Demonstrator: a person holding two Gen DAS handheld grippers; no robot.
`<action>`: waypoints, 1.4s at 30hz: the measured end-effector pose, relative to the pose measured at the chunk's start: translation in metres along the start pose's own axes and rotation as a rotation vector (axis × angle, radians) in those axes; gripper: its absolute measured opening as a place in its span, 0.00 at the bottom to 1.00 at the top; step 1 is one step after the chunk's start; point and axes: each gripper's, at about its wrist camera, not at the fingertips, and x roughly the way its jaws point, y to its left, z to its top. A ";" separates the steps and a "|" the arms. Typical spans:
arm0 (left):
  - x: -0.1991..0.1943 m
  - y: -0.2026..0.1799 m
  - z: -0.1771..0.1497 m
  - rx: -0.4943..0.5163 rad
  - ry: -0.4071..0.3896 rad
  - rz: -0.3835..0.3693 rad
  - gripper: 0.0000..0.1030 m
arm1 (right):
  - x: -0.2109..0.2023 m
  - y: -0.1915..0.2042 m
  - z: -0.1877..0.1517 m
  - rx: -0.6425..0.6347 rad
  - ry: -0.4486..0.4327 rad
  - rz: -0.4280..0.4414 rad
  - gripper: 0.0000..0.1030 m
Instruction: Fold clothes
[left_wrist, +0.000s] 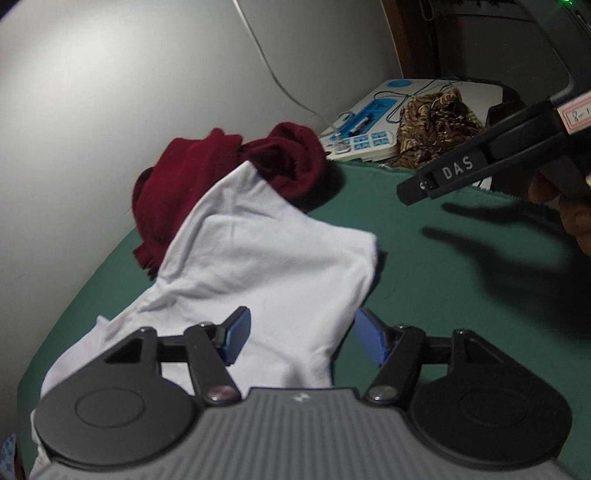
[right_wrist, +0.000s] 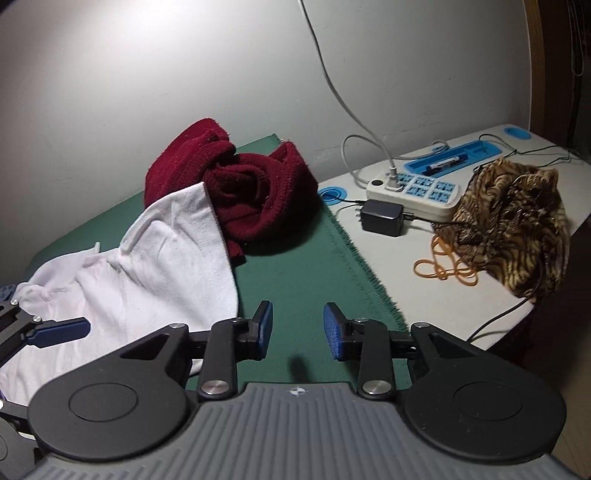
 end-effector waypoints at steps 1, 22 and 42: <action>0.007 -0.007 0.005 0.011 0.001 -0.002 0.66 | -0.001 -0.004 0.000 -0.002 0.001 -0.017 0.33; 0.032 0.017 0.037 -0.219 -0.052 -0.100 0.01 | -0.004 -0.027 -0.005 0.076 0.012 0.049 0.34; -0.067 0.124 -0.071 -0.764 -0.093 0.083 0.00 | 0.041 0.116 0.025 -0.187 0.074 0.381 0.38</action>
